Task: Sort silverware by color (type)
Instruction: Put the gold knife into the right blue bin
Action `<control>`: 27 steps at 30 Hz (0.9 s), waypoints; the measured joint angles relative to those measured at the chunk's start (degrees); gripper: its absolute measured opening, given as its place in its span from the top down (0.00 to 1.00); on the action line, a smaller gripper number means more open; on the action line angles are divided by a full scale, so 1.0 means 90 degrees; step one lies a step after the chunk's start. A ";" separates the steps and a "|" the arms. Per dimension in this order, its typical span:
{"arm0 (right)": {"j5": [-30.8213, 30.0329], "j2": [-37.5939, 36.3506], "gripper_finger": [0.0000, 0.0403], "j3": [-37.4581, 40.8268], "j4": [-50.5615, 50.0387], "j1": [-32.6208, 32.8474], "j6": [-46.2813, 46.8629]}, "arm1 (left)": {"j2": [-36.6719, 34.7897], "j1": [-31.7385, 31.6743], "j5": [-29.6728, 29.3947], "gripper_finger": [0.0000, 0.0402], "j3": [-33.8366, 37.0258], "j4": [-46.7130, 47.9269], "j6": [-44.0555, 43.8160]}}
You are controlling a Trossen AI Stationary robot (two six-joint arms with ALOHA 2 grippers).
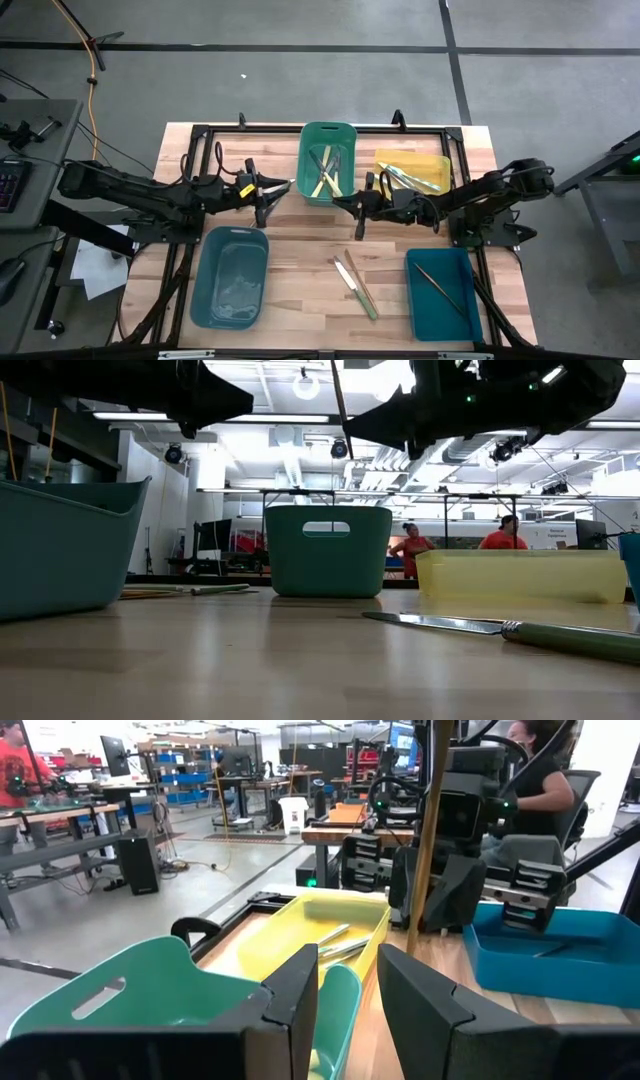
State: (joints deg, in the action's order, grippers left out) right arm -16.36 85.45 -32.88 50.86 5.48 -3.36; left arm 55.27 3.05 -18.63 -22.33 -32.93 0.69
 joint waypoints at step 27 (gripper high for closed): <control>-0.0386 -0.1696 0.99 -0.1433 -0.7542 0.1528 0.3607 | 0.0000 0.0000 0.0000 0.75 0.0000 0.0060 -0.0001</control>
State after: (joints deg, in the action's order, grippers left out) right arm -19.84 70.19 -45.78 -17.02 19.23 29.10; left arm 55.27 3.05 -18.63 -22.33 -32.39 0.68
